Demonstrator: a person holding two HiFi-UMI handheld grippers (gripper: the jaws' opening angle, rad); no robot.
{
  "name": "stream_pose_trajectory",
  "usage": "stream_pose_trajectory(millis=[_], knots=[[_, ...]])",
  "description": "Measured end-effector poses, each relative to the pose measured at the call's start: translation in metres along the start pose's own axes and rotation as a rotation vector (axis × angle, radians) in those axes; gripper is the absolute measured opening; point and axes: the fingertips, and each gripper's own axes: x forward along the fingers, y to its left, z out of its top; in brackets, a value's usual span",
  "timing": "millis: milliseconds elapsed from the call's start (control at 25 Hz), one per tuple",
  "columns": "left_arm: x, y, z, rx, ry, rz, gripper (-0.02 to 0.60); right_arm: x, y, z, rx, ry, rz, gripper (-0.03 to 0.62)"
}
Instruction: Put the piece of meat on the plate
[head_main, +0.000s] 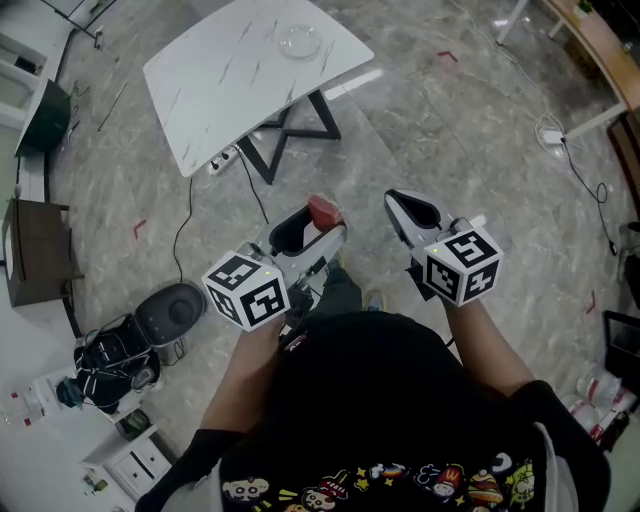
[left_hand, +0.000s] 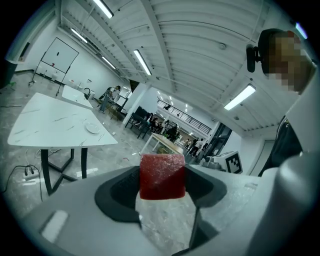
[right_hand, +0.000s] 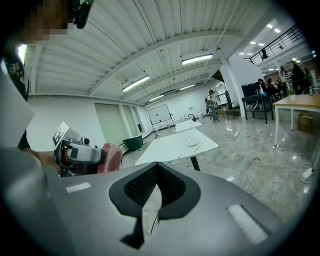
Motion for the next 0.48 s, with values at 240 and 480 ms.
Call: stream_pose_trajectory(millis=[240, 480], knots=[[0.006, 0.037, 0.022, -0.007, 0.016, -0.04, 0.282, 0.04, -0.002, 0.015, 0.017, 0.011, -0.034, 0.025], [0.002, 0.074, 0.041, -0.011, 0.023, -0.074, 0.281, 0.082, 0.006, 0.026, 0.011, 0.035, -0.054, 0.025]])
